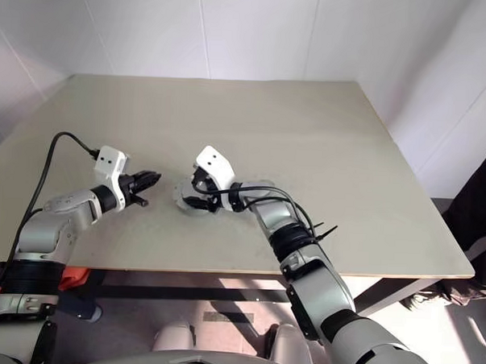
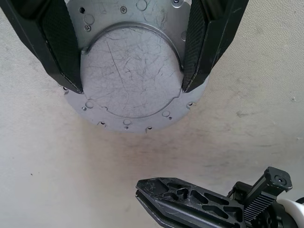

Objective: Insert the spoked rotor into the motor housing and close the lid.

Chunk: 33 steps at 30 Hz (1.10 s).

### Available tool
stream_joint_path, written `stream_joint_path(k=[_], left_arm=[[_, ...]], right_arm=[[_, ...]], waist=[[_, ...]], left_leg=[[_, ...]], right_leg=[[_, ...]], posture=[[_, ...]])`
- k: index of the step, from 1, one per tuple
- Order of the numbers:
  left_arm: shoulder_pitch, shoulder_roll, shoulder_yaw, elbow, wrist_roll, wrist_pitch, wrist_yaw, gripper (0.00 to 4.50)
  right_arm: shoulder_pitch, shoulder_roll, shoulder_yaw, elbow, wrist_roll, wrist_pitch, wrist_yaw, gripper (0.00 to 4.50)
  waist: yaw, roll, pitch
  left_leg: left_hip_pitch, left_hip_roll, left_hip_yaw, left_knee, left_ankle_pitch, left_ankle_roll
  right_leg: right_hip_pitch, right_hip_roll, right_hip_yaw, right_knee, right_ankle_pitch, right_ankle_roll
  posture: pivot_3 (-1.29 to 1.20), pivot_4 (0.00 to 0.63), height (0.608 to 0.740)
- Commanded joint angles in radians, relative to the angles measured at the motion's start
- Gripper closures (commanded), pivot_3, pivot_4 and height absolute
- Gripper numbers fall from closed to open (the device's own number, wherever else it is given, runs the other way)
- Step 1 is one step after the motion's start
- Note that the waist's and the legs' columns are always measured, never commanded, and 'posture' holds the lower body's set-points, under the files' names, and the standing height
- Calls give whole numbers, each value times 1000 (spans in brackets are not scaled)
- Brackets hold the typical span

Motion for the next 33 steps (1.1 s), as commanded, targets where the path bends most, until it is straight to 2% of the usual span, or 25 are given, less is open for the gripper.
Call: stream_joint_path(k=[1,10,23,32,33], left_arm=[[-11,0,5,-33,1,-5,5,3723],[-12,-55,-23,-77,-13,26,11,3723],[2,-67,-17,-102,-23,48,15,3723],[-21,-134,-40,-93,-67,144,36,3723],[-29,-146,-45,-83,-72,160,34,3892]], right_arm=[[-9,-9,11,-3,-24,7,-6,1377],[-29,-8,6,35,-41,61,-64,1377],[-27,-15,39,48,-59,83,-51,1377],[-20,-20,45,44,-59,89,-48,1377],[-19,-20,45,44,-59,90,-48,1377]], waist=[[0,0,0],[0,0,0],[0,0,0],[1,0,0],[1,0,0]], left_leg=[[0,0,0,0,0,0],[3,0,0,1,0,0],[3,0,0,4,0,0],[3,0,0,4,0,0],[3,0,0,4,0,0]], right_leg=[[0,0,0,0,0,0],[2,0,0,1,0,0],[3,0,1,3,-2,4],[3,0,1,3,-2,4],[3,0,1,3,-2,4]], posture=[[0,0,740],[0,0,740],[0,0,740],[0,0,740],[0,0,740]])
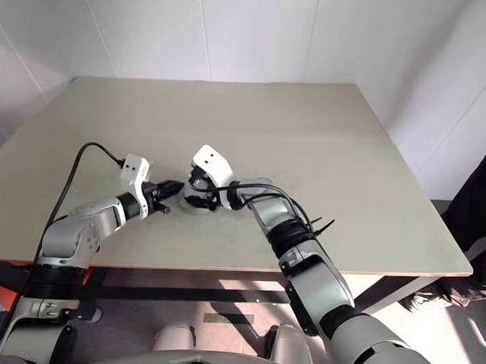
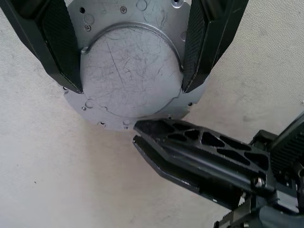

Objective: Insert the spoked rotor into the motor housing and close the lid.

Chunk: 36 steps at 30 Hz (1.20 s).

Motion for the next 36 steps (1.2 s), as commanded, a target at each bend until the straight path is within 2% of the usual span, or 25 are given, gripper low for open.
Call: stream_joint_path(k=[1,3,6,10,16,20,24,30,36], left_arm=[[-38,-26,-11,-8,-29,40,3,4101],[-50,-52,-15,14,-35,61,9,4477],[-64,-77,-13,43,-41,102,24,4477],[-56,-59,-61,58,-6,158,32,4477],[-42,-46,-54,48,-13,175,33,4477],[-41,-42,-53,46,-18,186,33,4500],[-38,-43,-57,38,-21,196,34,4500],[-34,-40,-59,35,-23,199,33,4500],[-41,-34,-59,39,-27,200,28,4500]], right_arm=[[15,-21,18,23,-39,29,-7,1377],[18,-21,19,19,-39,31,-8,1377],[18,-23,16,17,-38,33,-8,1377],[19,-25,9,8,-33,41,-13,1377],[16,-27,-16,-1,-12,73,-13,1377],[19,-36,-28,-41,12,108,16,46],[29,-56,-34,-111,5,113,-1,46],[58,-121,-75,-320,63,230,43,46],[31,-150,-236,-429,204,491,17,46]], waist=[[0,0,0],[1,1,0],[2,1,-1],[2,3,-3],[2,5,-5],[1,4,-6],[0,4,-6],[1,4,-6],[0,4,-6]], left_leg=[[0,0,0,0,0,0],[0,0,0,0,0,0],[0,-1,0,0,0,0],[2,-1,0,0,0,0],[3,-1,0,-1,-1,2],[4,-1,0,-1,-1,2],[4,-1,0,-3,-1,2],[3,-2,0,-4,-1,2],[4,-2,0,-7,-1,2]], right_leg=[[0,0,0,0,0,0],[0,0,0,0,0,0],[2,-1,0,-1,-2,3],[3,-1,0,-1,-2,3],[7,-1,0,-5,-2,4],[7,-1,0,-6,-2,4],[8,-1,0,-6,-2,4],[7,-1,0,-8,-2,4],[7,0,0,-7,-2,4]], posture=[[0,0,740],[0,0,740],[0,0,740],[0,0,740],[0,0,740],[0,0,740],[0,0,740],[0,0,740],[0,0,740]])
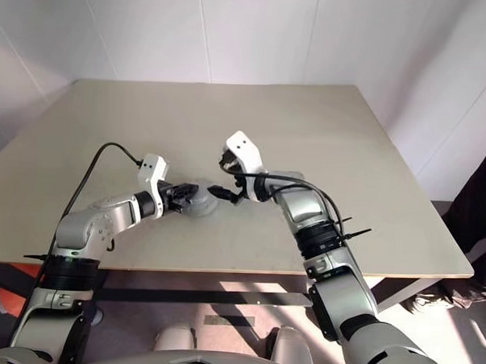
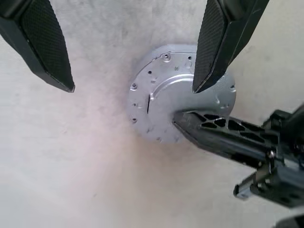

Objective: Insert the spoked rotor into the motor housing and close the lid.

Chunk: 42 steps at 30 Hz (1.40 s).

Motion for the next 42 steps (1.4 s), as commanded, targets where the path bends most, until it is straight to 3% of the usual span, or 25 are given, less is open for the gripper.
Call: stream_joint_path(k=[1,8,14,23,33,42], left_arm=[[18,7,-28,46,15,40,4,4500],[10,6,-31,57,21,26,1,4500],[21,8,-26,48,23,19,7,4500],[29,22,-16,38,23,18,11,4500],[32,24,-15,24,25,16,21,4500],[45,30,-4,13,26,15,25,4500]], right_arm=[[-45,-7,-108,-56,105,169,-25,46],[-100,30,-342,104,239,570,-180,46],[-121,110,-428,208,280,669,-274,46],[-173,246,-506,341,337,642,-350,46],[-296,290,-585,607,364,418,-379,46],[-358,309,-604,698,403,391,-356,46]], waist=[[0,0,0],[0,0,0],[1,1,0],[-2,2,-1],[-25,2,0],[-32,1,1]], left_leg=[[0,0,0,0,0,0],[0,0,0,0,0,0],[0,0,0,-2,1,-1],[1,0,0,-4,1,-2],[6,0,0,-6,2,-4],[10,-1,-1,-6,2,-4]], right_leg=[[0,0,0,0,0,0],[-1,0,0,0,0,0],[-2,0,0,0,0,0],[-3,0,0,0,0,0],[-5,1,-1,-1,0,0],[-11,1,-5,-7,0,1]], posture=[[0,0,740],[0,0,740],[0,0,740],[0,0,740],[0,0,740],[0,0,740]])
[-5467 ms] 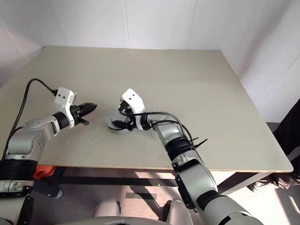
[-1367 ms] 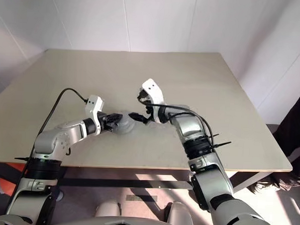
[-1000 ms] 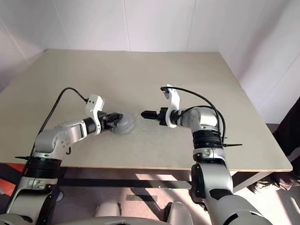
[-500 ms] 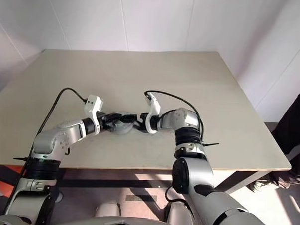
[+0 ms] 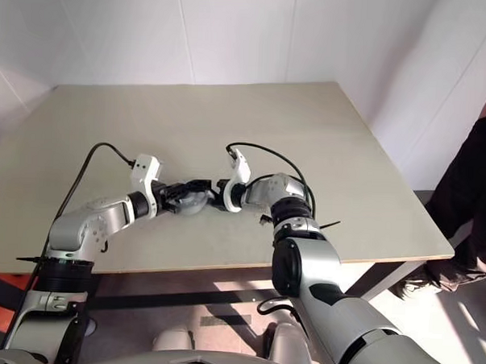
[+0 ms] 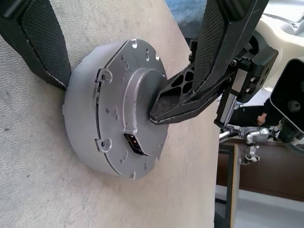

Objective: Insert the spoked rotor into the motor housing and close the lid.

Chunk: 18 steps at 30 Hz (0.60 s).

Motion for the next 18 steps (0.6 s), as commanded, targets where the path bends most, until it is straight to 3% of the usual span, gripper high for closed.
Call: stream_joint_path(k=[1,18], left_arm=[[27,4,-20,24,13,25,8,4500],[75,25,67,8,5,4,31,4500]], right_arm=[[-66,40,-26,7,65,-18,25,46],[-91,44,-31,7,87,9,114,46]], waist=[[-1,0,0],[-5,0,0]], left_leg=[[0,0,0,0,0,0],[-2,1,2,-10,-4,-8]], right_leg=[[-1,0,0,0,0,0],[-11,1,1,7,5,-8]], posture=[[0,0,740],[0,0,740]])
